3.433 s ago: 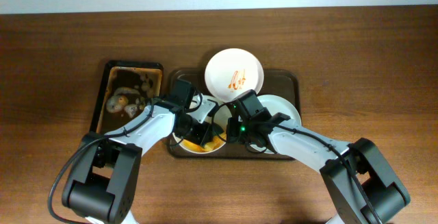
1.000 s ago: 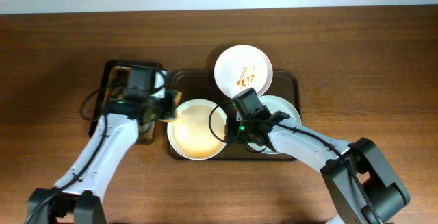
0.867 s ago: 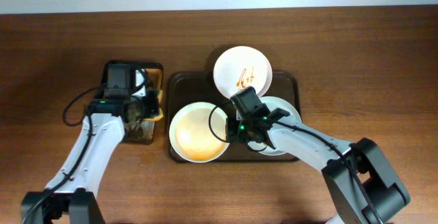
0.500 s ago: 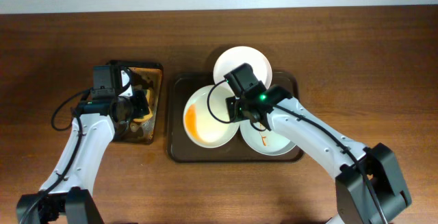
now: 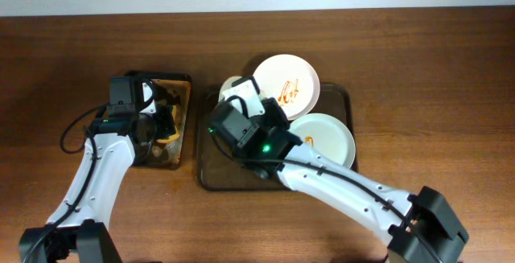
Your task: Clean dirty plates on tray and stack at the side
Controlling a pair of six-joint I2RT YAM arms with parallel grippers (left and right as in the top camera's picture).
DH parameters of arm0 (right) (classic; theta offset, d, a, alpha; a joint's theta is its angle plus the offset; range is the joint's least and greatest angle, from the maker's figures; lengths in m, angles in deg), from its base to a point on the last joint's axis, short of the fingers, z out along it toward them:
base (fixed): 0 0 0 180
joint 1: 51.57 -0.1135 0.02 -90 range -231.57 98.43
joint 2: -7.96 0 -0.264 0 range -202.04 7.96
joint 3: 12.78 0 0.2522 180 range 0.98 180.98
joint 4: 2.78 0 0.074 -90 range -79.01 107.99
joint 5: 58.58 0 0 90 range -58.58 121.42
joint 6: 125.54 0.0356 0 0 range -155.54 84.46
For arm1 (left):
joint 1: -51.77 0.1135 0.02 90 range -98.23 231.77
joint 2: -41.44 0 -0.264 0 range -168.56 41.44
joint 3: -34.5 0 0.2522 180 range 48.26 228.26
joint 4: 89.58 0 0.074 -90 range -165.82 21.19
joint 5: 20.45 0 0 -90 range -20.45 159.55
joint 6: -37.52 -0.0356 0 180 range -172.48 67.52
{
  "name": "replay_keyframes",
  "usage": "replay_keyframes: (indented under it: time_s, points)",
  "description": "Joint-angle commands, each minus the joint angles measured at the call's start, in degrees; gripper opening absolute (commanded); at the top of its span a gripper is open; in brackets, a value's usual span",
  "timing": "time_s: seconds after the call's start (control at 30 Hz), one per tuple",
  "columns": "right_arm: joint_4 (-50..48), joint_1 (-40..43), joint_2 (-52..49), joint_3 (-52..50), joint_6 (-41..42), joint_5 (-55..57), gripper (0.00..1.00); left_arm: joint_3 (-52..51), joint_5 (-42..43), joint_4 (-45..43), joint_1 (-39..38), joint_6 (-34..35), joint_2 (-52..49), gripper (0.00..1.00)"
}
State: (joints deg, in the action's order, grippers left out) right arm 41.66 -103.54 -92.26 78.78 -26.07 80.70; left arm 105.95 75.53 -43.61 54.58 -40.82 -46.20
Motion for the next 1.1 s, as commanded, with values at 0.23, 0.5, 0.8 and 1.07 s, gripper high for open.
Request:
replay_keyframes:
  time_s: [0.23,0.5,0.8,1.07]
  points:
    - [-3.5,-3.3,1.7,1.3,-5.6,14.6,0.04,0.2,0.2,-0.1,0.3,0.5,0.4,0.0]
    - [1.2,1.9,1.9,1.3,7.6,1.8,0.04,0.2,0.2,0.0,0.3,0.5,0.4,0.0]
    - [7.5,33.3,12.7,1.3,13.6,-32.4,0.04,0.2,0.2,-0.2,0.2,0.5,0.4,0.0]
    - [19.5,63.5,8.5,0.5,13.3,-41.9,0.04,0.2,0.2,-0.2,0.2,0.5,0.4,0.0]
